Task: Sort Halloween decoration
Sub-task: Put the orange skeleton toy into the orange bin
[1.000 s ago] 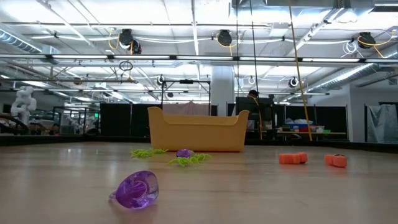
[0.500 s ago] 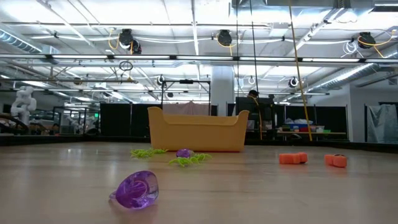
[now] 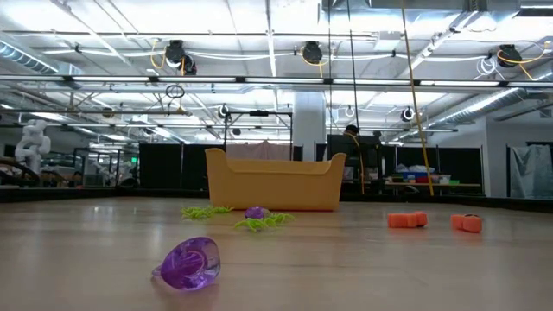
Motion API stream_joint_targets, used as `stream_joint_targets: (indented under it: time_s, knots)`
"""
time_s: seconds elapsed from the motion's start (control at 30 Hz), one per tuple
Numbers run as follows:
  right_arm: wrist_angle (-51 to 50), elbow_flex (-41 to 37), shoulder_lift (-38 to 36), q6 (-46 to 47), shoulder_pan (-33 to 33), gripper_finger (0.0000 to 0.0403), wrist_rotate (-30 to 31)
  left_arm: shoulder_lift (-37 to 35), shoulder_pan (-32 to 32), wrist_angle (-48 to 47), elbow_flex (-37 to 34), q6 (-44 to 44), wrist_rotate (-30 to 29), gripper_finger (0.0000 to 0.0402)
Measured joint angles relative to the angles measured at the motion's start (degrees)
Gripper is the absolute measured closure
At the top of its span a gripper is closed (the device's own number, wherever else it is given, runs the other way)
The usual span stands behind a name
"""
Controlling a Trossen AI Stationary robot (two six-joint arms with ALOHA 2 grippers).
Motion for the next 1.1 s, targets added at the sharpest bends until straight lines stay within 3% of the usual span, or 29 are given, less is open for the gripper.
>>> stream_joint_targets:
  time_s: [0.37,0.53,0.7,0.8,0.97,1.1]
  knots:
    - [-0.46,0.0,0.0,-1.3,0.0,0.0285,0.04,0.0,0.11,0.31,0.0,-23.87,-0.88,0.0398]
    - [-0.46,0.0,0.0,-1.33,-0.02,0.0285,0.04,0.0,0.11,0.12,0.0,-24.36,-0.9,0.0398]
    - [-0.46,0.0,0.0,-1.35,-0.01,0.0285,0.03,0.0,0.11,-1.02,0.0,-18.73,-0.85,0.0398]
    - [-0.44,0.0,0.0,-1.35,0.0,0.0285,0.02,-0.46,-0.02,-8.77,0.0,-19.66,-0.01,0.0398]
    - [-0.43,0.0,-0.01,-1.35,-0.01,0.0285,0.02,-3.36,-1.3,-26.34,-0.07,-28.32,3.79,0.0398]
    - [-0.6,0.0,-0.02,-1.34,0.0,0.0285,0.02,-5.6,-3.6,-35.07,-0.07,-33.66,6.43,0.0398]
